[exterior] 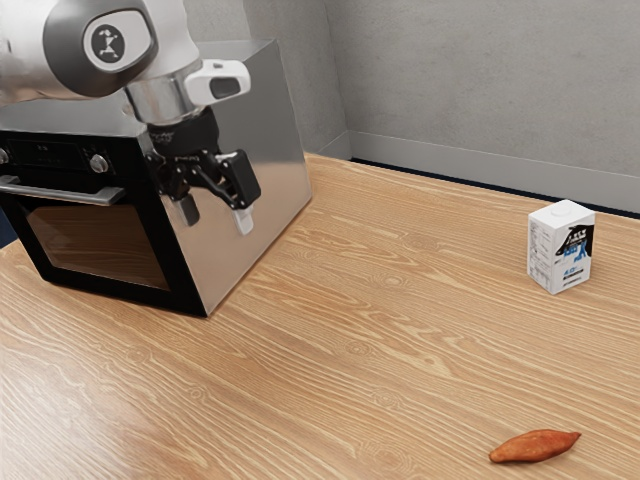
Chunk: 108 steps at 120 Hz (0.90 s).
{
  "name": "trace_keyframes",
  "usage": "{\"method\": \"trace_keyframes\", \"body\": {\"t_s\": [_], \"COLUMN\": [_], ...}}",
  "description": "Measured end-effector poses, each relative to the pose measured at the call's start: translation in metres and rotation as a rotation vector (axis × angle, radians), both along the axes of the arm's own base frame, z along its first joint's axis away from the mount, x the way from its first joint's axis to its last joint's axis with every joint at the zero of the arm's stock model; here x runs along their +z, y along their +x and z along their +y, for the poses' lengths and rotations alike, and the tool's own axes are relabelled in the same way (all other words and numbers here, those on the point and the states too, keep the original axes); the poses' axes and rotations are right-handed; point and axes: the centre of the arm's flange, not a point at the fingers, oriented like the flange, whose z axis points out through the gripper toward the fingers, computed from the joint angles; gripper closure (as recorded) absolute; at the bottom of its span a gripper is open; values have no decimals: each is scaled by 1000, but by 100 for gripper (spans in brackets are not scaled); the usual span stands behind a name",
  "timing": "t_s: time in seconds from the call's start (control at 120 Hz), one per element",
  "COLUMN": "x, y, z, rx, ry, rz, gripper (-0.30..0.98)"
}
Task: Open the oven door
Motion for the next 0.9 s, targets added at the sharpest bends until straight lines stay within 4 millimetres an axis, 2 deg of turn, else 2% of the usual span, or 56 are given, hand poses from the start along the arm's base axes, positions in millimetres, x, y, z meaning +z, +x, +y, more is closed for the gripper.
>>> {"method": "trace_keyframes", "body": {"t_s": [0.133,0.15,0.167,0.208,0.233,0.258,0.283,0.325,0.358,0.392,0.433,0.508,0.683,0.9], "x": [7,20,43,104,130,143,147,136,126,112,96,69,36,31], "y": [2,-3,-14,-54,-77,-95,-111,-143,-167,-181,-190,-191,-189,-203], "z": [4,4,3,-1,4,29,69,148,194,222,243,259,278,294], "rx": [9,8,3,-23,-36,-11,46,158,217,236,228,175,50,-53], "ry": [0,2,0,-5,-12,-16,-15,-23,-32,-39,-46,-36,28,59], "rz": [-35,-61,-109,-232,-289,-320,-332,-322,-311,-295,-274,-224,-143,-122], "gripper": [0,0,0,0,0,1,1,1,0,0,0,0,0,0]}}
